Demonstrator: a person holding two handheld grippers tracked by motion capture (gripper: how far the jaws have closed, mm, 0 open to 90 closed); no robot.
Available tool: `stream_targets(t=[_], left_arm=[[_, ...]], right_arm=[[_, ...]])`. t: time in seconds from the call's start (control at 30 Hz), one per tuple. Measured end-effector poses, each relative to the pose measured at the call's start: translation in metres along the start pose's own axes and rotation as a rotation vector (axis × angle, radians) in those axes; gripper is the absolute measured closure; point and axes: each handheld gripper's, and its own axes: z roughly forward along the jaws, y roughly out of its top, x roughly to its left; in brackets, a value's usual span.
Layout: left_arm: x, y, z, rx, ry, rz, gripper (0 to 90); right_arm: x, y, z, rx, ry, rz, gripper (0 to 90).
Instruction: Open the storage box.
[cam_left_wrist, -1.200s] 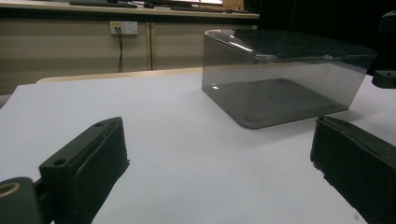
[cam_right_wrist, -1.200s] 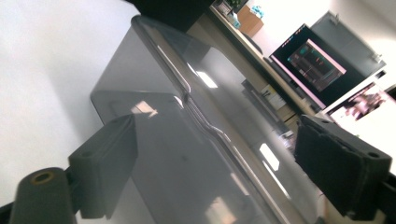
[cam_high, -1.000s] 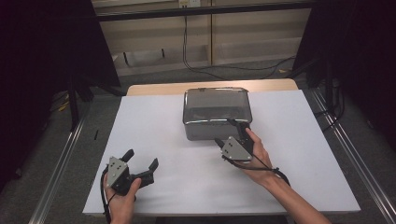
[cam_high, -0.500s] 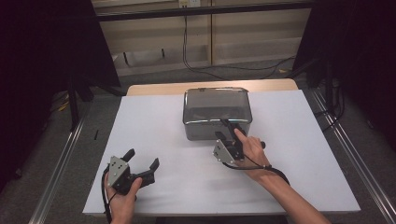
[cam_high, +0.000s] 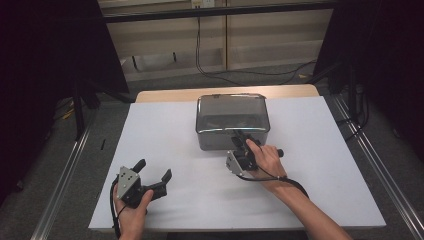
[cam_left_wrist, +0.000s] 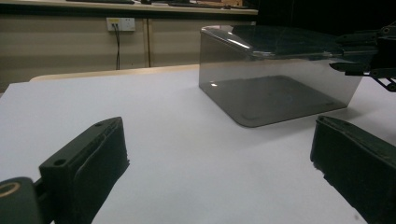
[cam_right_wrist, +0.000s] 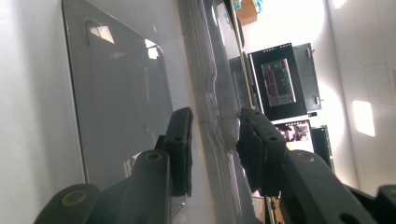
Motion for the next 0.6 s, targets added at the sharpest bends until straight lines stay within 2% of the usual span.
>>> stream_targets(t=[0.1,0.27,0.37,0.6], left_arm=[[-0.0003,0.0002,-0.0001,-0.003,-0.001,0.0,3.6],[0.0002,-0.0001,0.0007,0.005,-0.008,0.002,3.6],[-0.0003,-0.0003,0.0013,0.004,-0.009,-0.003,3.6],[0.0001,0.0004,0.0003,0.008,-0.007,0.019,3.6]], right_arm=[[0.0005,0.0008,-0.0004,-0.004,-0.007,-0.014,69.8],[-0.0022,0.0012,-0.0011,-0.018,-0.007,-0.012,74.7],[-0.0012,0.0016,-0.0014,-0.014,-0.009,-0.016,75.3],[-0.0014,0.0019,-0.0017,-0.019,-0.015,-0.03,76.4]])
